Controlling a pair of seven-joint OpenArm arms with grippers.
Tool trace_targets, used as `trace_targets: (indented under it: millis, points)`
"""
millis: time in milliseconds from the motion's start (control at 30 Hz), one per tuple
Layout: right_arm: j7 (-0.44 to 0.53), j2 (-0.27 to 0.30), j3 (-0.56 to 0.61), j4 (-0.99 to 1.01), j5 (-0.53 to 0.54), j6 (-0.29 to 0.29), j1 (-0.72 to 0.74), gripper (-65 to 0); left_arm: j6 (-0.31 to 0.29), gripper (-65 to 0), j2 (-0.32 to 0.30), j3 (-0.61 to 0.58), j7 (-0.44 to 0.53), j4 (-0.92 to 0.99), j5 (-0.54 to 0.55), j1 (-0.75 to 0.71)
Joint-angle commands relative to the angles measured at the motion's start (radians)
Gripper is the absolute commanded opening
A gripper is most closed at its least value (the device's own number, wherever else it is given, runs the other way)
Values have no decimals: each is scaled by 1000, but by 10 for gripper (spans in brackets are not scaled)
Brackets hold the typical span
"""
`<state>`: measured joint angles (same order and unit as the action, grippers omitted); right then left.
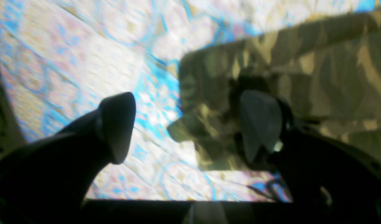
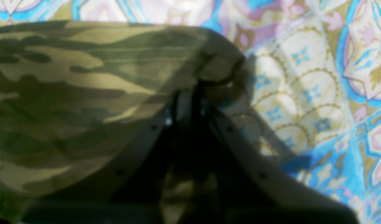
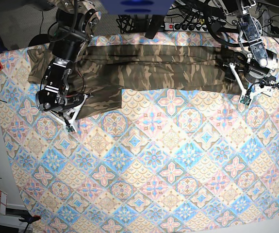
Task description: Fold the T-shirt properly
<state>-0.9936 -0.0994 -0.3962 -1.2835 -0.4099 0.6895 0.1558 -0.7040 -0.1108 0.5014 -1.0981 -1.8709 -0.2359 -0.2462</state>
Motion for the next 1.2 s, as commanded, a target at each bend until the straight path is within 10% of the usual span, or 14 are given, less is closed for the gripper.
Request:
trace_targets:
  millis: [0,300,867,1167]
  points:
    - [-60,-1,1,-40,-27,9,-11,-636,6,-129,-5,6,16,-20,-1,18]
    - [-310,0,62,-400,-27,9,-32,-636,6,-129,-8,3,16,-20,-1,21]
    - [-391,2,409,-658,-27,9,-335,-636,6,-129,-8,3,16,-19,-1,23]
    - [-388,154,828,-671,-27,9,-440,-635,6,-129,-7,1,16,0,-3,49]
